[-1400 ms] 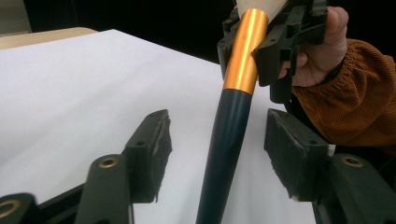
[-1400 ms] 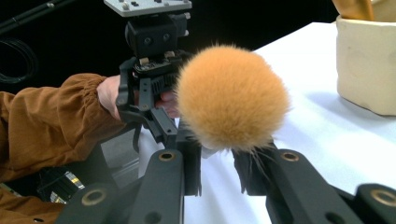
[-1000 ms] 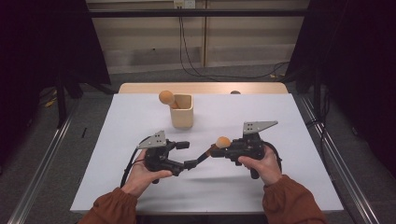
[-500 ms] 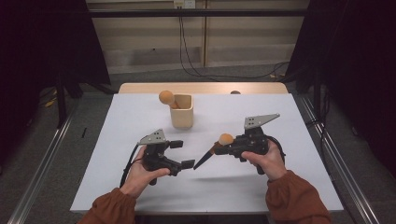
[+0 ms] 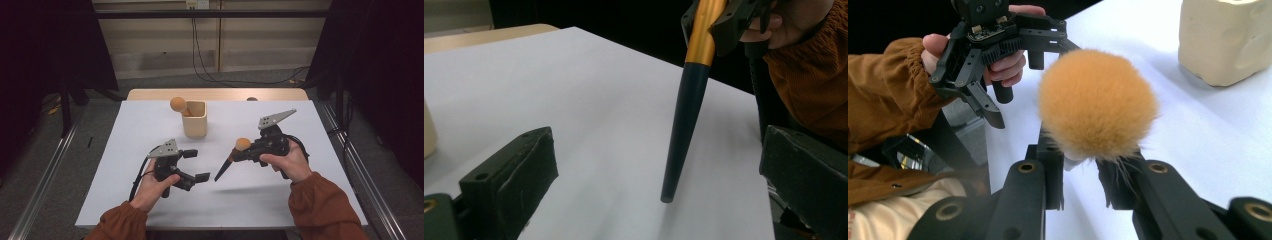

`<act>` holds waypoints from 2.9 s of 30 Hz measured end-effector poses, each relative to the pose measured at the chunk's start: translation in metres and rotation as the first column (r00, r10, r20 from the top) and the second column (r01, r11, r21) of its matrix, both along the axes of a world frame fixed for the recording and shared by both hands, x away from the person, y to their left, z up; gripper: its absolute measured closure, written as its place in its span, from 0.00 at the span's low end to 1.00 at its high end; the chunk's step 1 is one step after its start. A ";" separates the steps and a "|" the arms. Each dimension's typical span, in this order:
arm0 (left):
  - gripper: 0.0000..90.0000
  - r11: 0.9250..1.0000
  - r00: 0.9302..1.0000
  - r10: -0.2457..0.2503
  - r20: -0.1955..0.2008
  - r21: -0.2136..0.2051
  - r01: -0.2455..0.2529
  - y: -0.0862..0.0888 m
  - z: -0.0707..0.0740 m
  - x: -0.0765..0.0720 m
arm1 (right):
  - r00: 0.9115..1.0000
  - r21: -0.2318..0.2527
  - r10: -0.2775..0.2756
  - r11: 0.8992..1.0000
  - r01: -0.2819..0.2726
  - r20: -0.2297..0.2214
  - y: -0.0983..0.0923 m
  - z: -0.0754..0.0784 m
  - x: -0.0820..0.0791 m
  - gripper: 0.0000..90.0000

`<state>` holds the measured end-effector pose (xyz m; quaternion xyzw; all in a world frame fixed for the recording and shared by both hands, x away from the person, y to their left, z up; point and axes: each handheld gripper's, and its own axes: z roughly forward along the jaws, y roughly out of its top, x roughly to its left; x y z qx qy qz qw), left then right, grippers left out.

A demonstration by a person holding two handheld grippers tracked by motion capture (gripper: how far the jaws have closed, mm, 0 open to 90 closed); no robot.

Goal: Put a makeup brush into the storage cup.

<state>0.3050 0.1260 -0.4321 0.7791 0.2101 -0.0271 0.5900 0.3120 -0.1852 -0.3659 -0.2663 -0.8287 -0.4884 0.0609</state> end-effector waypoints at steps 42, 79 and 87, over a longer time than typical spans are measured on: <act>0.09 0.997 0.998 -0.040 0.045 0.062 0.037 -0.042 -0.001 0.002 | 0.990 -0.244 0.121 0.960 -0.136 -0.078 0.038 0.015 0.016 0.82; 0.83 0.993 0.995 -0.091 0.048 0.077 0.087 -0.051 -0.003 0.000 | 0.991 -0.251 0.125 0.959 -0.130 -0.037 0.044 0.012 0.015 0.82; 0.83 0.990 0.993 -0.112 0.038 0.085 0.109 -0.050 -0.005 0.002 | 0.991 -0.235 0.128 0.963 -0.134 -0.039 0.045 0.008 0.014 0.79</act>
